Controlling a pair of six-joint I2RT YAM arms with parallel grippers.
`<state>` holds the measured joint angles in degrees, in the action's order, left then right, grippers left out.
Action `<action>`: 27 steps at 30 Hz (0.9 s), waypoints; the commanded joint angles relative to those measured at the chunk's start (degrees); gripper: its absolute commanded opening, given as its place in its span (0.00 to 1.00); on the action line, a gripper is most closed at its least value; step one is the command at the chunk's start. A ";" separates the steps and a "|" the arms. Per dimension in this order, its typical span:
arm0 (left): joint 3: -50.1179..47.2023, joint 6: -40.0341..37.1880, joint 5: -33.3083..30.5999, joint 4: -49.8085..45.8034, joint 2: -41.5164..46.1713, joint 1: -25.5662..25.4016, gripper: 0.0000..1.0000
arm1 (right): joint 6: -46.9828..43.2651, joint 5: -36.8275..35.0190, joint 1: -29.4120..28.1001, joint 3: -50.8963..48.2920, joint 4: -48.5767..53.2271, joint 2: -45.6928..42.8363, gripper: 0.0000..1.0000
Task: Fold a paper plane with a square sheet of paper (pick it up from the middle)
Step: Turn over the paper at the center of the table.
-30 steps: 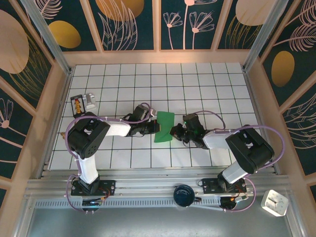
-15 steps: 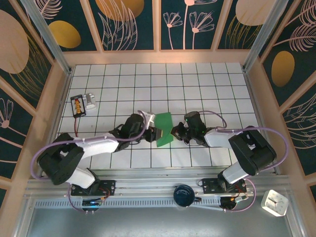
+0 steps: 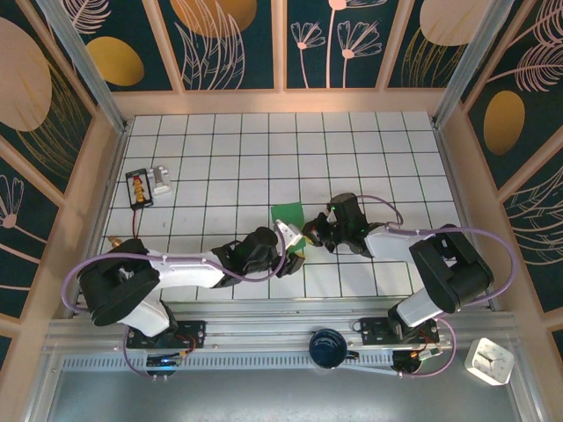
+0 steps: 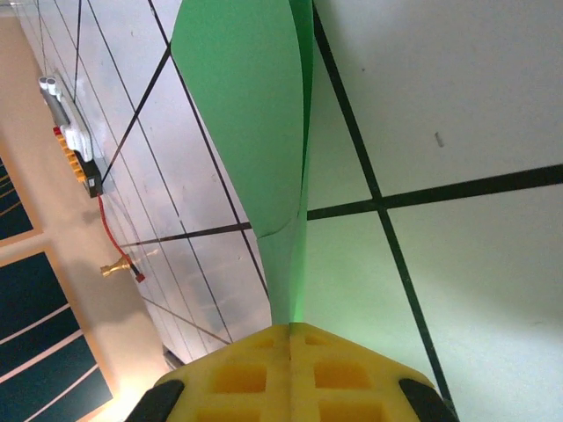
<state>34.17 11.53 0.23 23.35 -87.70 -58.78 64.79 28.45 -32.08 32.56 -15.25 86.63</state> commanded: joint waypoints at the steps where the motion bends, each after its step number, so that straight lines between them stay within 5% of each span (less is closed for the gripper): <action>1: 1.73 -3.52 -4.09 0.84 -1.77 -0.55 0.55 | 1.60 1.73 0.40 0.58 -1.91 0.16 0.00; 12: 4.73 -4.14 -5.50 -0.99 -3.65 -0.97 0.34 | 1.91 2.05 0.35 0.19 -3.07 1.30 0.00; 23: 4.72 -2.27 -8.28 -1.34 -2.93 -0.96 0.01 | 1.61 2.05 0.36 0.47 -3.07 1.18 0.02; 27: 4.65 -0.24 -8.32 -0.52 -2.78 -0.79 0.00 | 1.15 1.97 2.15 0.73 -2.91 0.40 0.04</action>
<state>38.17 9.37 -6.85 22.41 -90.80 -59.37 66.39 30.17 -31.35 32.53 -17.56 87.50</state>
